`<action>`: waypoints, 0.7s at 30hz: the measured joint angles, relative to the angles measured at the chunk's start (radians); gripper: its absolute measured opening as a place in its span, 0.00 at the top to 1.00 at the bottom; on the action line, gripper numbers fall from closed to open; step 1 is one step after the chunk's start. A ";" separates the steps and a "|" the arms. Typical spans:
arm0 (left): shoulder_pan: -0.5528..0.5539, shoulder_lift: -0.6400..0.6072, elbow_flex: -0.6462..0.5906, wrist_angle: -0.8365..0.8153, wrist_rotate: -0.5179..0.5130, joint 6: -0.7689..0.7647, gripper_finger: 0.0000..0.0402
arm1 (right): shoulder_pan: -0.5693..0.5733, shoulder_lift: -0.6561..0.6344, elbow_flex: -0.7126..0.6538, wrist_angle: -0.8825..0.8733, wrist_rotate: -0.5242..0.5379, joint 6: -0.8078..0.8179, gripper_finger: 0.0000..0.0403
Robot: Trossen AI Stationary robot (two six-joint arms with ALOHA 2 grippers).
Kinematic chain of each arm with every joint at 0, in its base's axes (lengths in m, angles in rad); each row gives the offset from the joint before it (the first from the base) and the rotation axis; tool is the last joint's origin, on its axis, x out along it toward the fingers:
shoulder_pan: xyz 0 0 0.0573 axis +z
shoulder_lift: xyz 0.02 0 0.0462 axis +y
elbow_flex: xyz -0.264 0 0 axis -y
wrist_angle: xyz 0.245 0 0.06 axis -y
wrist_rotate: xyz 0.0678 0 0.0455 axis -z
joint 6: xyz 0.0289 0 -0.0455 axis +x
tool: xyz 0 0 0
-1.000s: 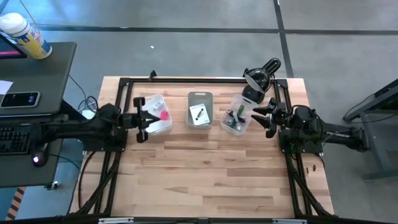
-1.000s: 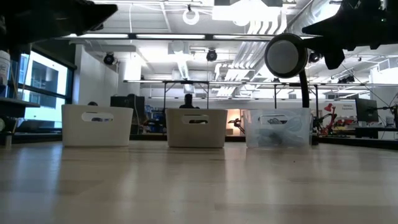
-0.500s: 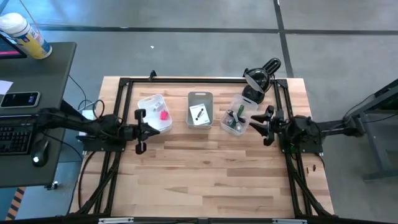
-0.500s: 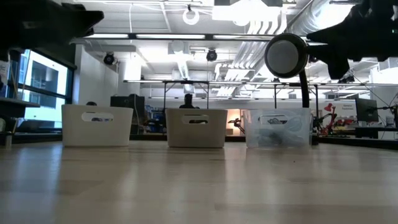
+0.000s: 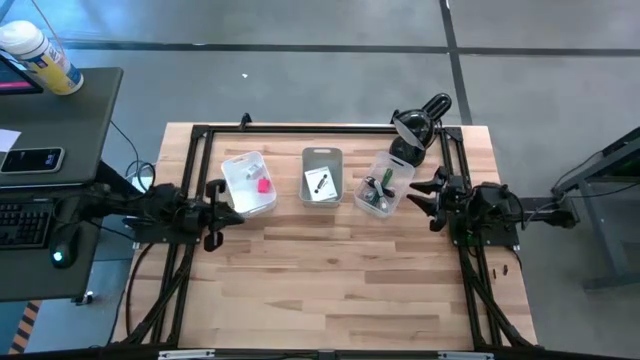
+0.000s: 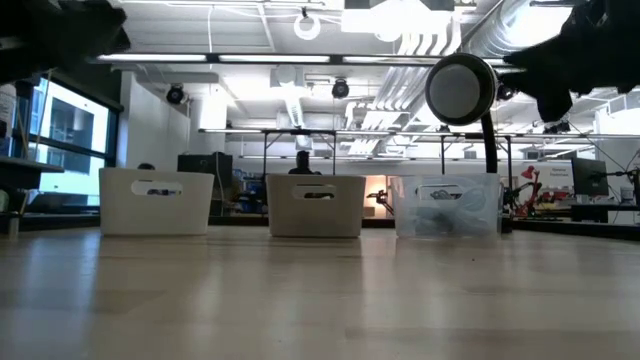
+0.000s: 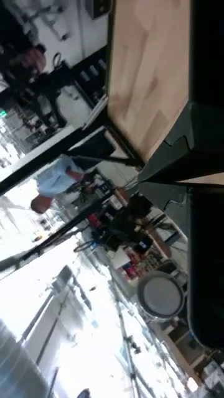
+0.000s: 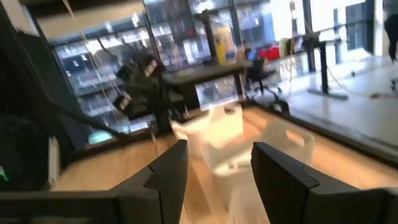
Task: Pick and place items into bin
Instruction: Return to Home Position
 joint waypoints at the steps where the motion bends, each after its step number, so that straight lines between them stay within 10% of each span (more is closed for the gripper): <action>1: 0.000 0.005 0.002 -0.009 0.002 0.004 1.00 | -0.004 0.001 -0.006 -0.012 -0.002 0.009 0.58; 21: 0.000 0.005 0.002 -0.039 -0.073 -0.003 1.00 | -0.005 0.000 -0.041 -0.102 0.067 0.032 0.58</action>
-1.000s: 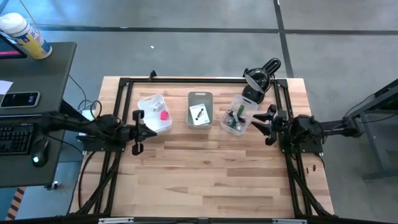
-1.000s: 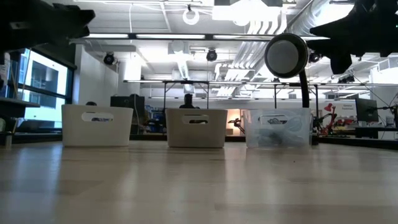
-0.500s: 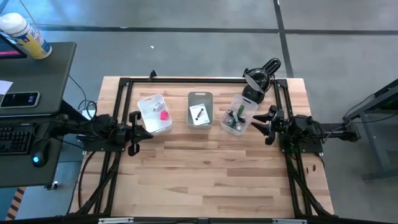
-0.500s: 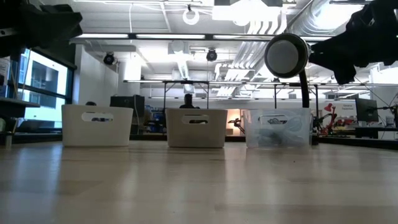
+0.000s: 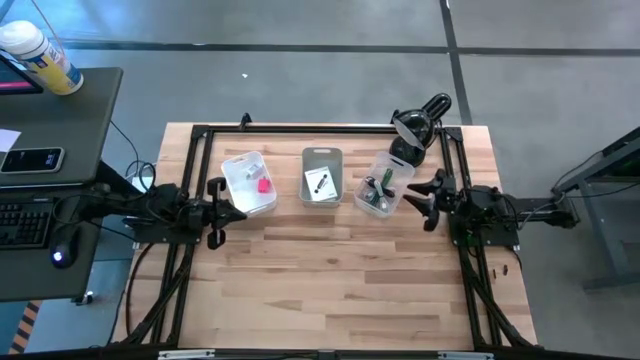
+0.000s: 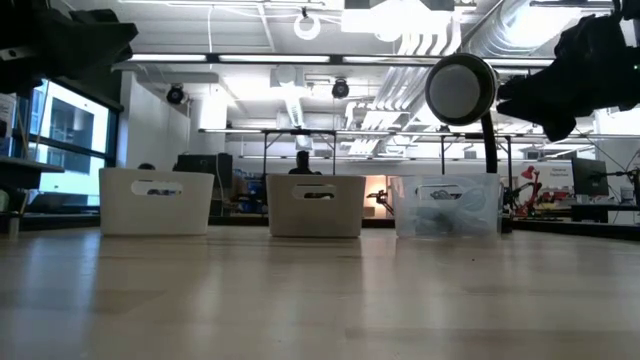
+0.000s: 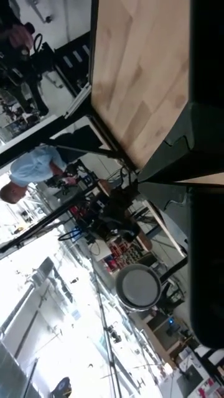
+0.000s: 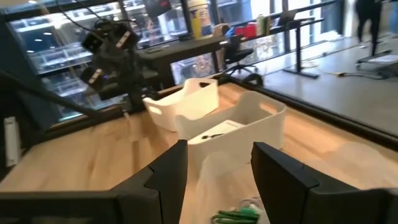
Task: Pick and place items into bin
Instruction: Return to Home Position
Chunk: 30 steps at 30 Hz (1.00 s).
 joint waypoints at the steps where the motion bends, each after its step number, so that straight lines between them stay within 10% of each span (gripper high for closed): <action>1: 0.000 0.000 0.000 -0.001 0.000 0.000 1.00 | 0.000 0.000 0.000 0.000 0.012 -0.006 0.58; 30: 0.000 0.000 0.000 -0.009 0.000 0.001 1.00 | 0.002 0.016 0.000 -0.008 -0.076 0.061 0.58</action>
